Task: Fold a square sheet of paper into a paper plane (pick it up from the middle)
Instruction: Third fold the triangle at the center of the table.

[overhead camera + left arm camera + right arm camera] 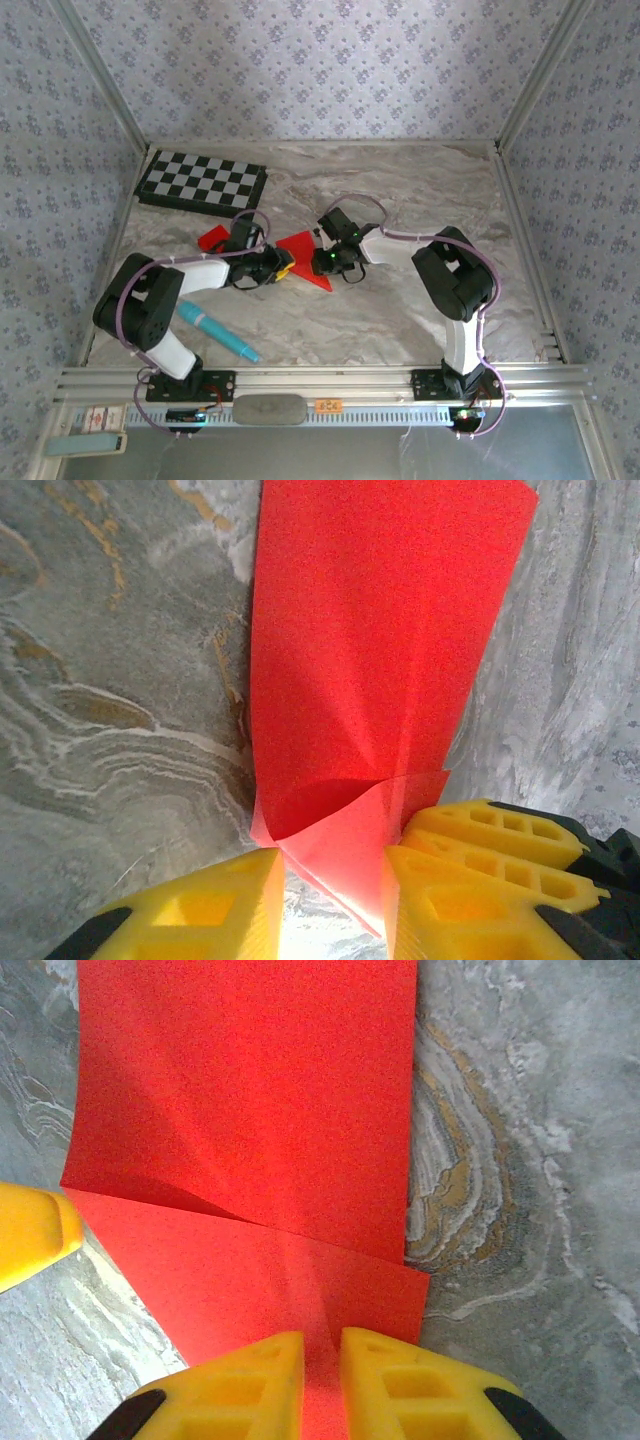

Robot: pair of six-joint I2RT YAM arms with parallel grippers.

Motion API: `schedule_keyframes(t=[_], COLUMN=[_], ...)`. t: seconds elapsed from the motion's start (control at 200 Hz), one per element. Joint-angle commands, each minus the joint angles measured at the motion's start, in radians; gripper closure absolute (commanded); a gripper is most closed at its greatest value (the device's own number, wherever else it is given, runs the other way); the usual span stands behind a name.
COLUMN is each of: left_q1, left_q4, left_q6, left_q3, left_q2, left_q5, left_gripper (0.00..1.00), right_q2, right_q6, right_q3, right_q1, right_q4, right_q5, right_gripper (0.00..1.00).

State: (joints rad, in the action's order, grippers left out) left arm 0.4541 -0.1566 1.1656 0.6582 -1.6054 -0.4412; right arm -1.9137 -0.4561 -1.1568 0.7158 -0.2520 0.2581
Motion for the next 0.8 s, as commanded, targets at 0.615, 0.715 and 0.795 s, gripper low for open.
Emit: schedule_keyframes(t=[0.615, 0.715, 0.795], left_q1=[0.001, -0.001, -0.003], left_q4=[-0.142, -0.172, -0.168], left_q6=[-0.007, -0.007, -0.017], left_q3=[0.044, 0.031, 0.032], left_q2=[-0.08, -0.082, -0.082], left_q5=[-0.075, -0.083, -0.087], left_gripper=[0.77, 0.78, 0.8], right_q2=[-0.041, -0.041, -0.038], right_q6=[0.019, 0.027, 0.036], right_q3=[0.012, 0.016, 0.017], right_q1=[-0.02, -0.025, -0.027], right_q4=[-0.04, -0.037, -0.034], right_q5=[0.018, 0.026, 0.037], right_gripper=[0.82, 0.82, 0.82])
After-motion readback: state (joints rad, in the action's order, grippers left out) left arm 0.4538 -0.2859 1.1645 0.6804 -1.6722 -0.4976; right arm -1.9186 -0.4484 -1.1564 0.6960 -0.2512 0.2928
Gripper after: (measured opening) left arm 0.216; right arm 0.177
